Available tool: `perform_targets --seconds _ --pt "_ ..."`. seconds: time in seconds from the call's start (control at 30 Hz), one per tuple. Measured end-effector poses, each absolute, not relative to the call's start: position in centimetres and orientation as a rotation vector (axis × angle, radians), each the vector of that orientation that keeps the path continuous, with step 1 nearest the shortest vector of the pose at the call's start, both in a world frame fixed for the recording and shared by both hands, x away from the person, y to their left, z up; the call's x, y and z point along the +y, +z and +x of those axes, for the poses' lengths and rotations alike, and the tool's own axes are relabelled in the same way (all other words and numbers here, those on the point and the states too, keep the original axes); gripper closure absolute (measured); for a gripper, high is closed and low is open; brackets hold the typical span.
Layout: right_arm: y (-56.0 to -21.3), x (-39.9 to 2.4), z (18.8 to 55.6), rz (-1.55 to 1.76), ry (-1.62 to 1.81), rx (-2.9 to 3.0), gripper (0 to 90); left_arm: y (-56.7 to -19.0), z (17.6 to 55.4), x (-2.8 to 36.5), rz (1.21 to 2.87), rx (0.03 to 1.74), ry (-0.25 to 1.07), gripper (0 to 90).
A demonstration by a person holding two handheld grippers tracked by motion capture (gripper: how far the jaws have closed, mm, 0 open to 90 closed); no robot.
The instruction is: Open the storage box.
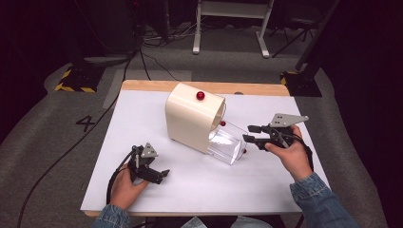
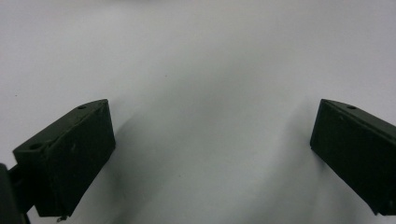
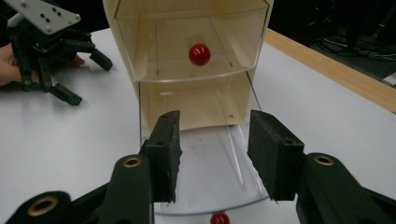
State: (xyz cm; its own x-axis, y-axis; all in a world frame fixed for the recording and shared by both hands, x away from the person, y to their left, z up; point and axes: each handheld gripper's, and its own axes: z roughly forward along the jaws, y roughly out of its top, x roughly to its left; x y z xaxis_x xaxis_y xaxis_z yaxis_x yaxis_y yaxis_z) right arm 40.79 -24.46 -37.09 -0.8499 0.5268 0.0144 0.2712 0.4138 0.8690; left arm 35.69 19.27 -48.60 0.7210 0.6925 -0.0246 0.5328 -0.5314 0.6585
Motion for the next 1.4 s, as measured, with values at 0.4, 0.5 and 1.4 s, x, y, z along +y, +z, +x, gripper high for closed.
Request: perform_targets --seconds 0.4,0.5,1.4 --pt "-37.5 -21.3 43.8 0.671 1.442 2.431 57.2 -48.6 35.7 19.3 2.265 0.922 0.318 0.0" --pt "-37.9 -20.6 44.3 0.671 1.451 2.444 57.5 -48.6 35.7 19.3 2.264 0.922 0.32 0.1" --pt "-37.9 -20.0 44.2 0.579 1.507 2.438 74.5 -48.6 35.7 19.3 2.266 0.923 0.319 0.0"
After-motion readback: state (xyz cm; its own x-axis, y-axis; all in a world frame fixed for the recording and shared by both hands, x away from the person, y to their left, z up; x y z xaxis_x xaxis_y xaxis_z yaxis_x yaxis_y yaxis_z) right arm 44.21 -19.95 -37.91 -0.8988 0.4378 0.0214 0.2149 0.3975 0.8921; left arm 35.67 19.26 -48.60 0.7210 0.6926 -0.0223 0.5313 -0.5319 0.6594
